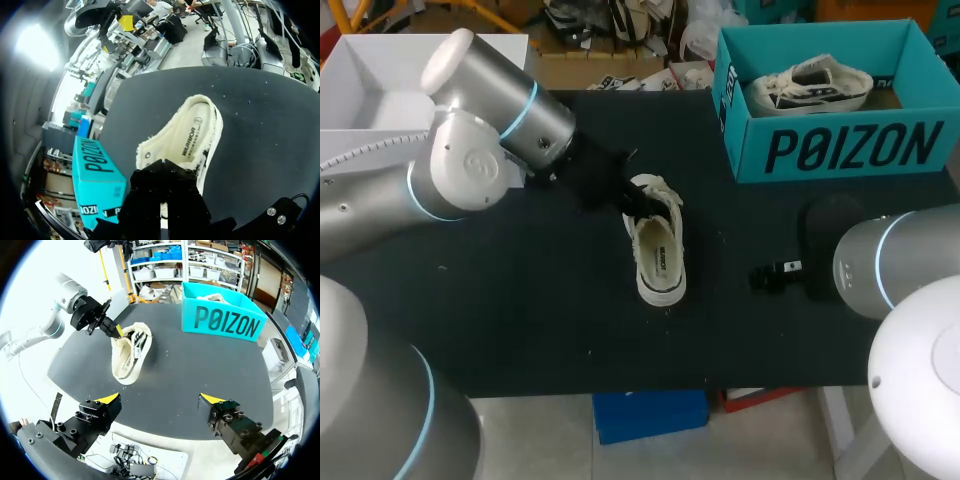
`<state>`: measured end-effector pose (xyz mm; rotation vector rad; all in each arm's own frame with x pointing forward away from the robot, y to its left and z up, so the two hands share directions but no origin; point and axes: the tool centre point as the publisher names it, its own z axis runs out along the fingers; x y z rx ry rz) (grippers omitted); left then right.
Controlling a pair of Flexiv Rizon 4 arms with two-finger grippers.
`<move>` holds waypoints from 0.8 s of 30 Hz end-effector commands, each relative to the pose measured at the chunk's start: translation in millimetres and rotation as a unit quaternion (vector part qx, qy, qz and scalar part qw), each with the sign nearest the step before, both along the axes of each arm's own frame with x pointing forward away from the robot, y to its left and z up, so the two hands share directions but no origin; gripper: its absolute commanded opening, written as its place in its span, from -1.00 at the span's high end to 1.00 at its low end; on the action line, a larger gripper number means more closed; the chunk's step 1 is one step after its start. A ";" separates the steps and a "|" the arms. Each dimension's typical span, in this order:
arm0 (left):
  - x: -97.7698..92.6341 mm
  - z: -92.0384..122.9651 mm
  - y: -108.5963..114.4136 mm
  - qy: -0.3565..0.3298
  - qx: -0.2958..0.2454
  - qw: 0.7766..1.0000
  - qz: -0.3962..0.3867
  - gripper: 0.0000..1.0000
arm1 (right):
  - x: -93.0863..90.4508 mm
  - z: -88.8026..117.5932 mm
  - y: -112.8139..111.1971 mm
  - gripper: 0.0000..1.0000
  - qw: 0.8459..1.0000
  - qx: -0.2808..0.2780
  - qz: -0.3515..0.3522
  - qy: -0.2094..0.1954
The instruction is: Take the shoe out of the shoebox, open the shoe tongue, remove and reinsert the insole, then place the shoe into the shoebox
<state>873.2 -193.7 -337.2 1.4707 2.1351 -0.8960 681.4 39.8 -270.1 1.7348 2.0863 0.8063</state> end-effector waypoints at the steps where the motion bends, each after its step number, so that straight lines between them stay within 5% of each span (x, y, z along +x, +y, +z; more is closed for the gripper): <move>1: -7.0 24.2 17.5 -0.005 0.015 1.000 -0.008 1.00 | -0.1 -2.3 1.7 -1.00 1.000 0.000 -0.001 -0.002; 4: -9.0 33.5 25.9 -0.009 0.046 0.999 -0.026 0.98 | -0.1 -2.3 1.7 -1.00 1.000 0.000 -0.001 -0.002; 6: -8.1 36.7 31.2 -0.016 0.069 0.997 -0.032 0.37 | -0.1 -2.3 1.7 -1.00 1.000 0.000 -0.001 -0.002; 7: -7.2 37.3 33.3 -0.019 0.084 0.996 -0.034 0.33 | -0.1 -2.3 1.7 -1.00 1.000 0.000 -0.001 -0.002; 24: -4.8 22.5 36.1 -0.058 0.206 0.974 -0.073 0.11 | -0.1 -2.3 1.7 -1.00 1.000 0.000 -0.001 -0.002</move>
